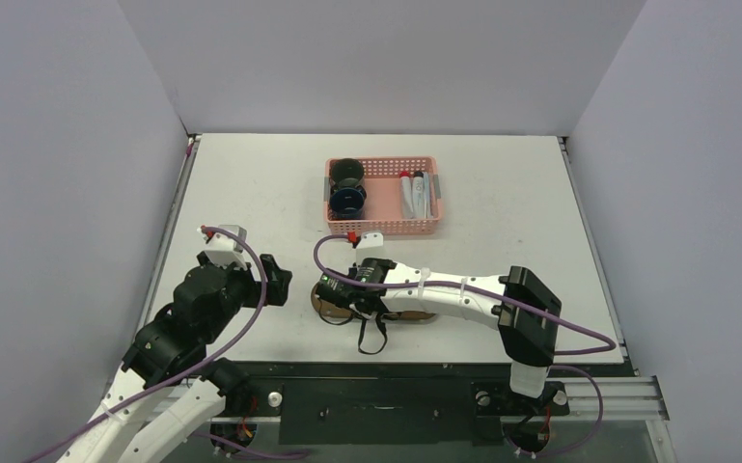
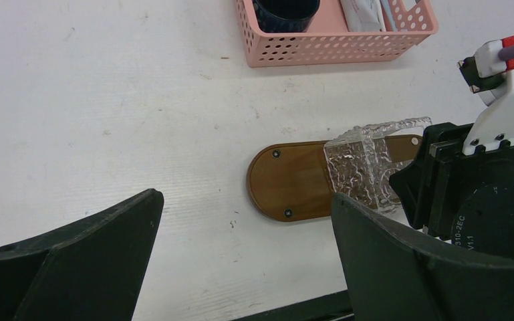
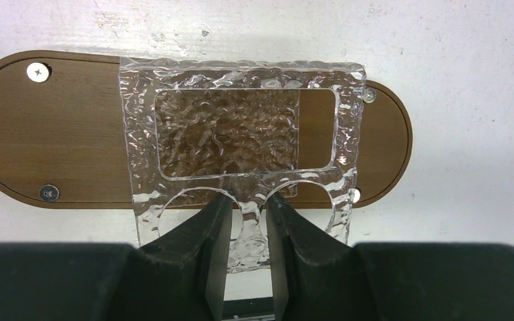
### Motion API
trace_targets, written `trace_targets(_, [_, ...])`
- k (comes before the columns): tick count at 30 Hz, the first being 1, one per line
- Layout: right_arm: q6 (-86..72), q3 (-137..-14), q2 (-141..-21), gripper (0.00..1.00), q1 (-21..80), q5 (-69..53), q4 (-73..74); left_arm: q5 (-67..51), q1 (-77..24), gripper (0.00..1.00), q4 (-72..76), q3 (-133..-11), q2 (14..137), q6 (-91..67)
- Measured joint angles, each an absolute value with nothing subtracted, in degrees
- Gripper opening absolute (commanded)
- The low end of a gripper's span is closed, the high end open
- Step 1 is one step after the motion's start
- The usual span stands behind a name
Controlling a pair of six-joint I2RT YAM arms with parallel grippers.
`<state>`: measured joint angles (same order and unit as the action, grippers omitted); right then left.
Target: Prepare toiletry sets of a toothbrush and toothpaste on the tray
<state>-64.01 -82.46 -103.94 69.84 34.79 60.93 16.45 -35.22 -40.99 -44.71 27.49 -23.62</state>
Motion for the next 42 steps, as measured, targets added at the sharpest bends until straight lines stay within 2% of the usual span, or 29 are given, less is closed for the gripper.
trace_targets(30, [-64.6, -82.5, -99.6, 0.29, 69.8, 35.1, 61.0, 16.6, -35.3, 0.96, -41.0, -44.7, 28.4, -23.8])
trace_targets(42, [-54.7, -87.6, -93.1, 0.3, 67.2, 36.1, 59.4, 16.7, -35.3, 0.96, -41.1, -44.7, 29.5, -23.8])
